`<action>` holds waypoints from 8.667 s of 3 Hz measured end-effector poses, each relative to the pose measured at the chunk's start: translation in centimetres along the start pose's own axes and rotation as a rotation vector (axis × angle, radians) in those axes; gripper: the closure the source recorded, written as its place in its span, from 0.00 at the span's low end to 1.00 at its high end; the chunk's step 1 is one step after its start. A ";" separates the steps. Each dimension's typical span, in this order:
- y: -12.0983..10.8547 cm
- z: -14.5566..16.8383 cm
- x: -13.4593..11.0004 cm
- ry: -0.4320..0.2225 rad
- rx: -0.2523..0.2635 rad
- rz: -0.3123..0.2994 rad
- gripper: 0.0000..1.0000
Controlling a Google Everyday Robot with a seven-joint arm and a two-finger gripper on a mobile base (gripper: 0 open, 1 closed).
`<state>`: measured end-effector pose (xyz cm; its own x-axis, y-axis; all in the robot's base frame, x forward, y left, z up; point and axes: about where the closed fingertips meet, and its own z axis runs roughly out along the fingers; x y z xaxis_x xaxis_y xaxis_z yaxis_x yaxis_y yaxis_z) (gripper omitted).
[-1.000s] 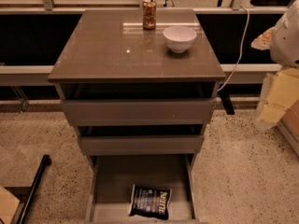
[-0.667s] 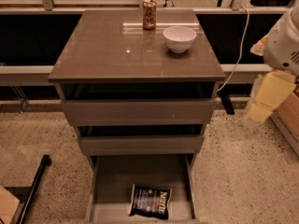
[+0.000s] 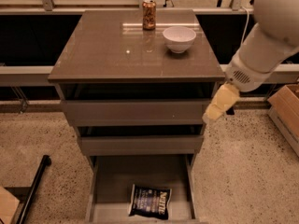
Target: Pick blue chip bag from bottom drawer and place on counter
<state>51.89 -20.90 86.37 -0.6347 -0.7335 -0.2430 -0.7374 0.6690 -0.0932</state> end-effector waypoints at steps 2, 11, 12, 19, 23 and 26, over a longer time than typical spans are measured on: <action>-0.4 6.3 -0.2 0.118 0.023 0.186 0.00; 14.8 41.0 -0.9 0.223 -0.516 0.867 0.00; 16.4 46.3 -0.3 0.228 -0.588 0.929 0.00; 15.7 61.2 1.7 0.267 -0.502 1.114 0.00; 16.1 67.8 6.2 0.239 -0.458 1.316 0.00; 16.5 70.8 6.1 0.241 -0.395 1.319 0.00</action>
Offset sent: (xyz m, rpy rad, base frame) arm 0.0175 0.0053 -0.0554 -0.0656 0.0737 -0.1064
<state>52.21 -5.79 14.95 -0.8969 0.3736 0.2366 0.4378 0.8258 0.3556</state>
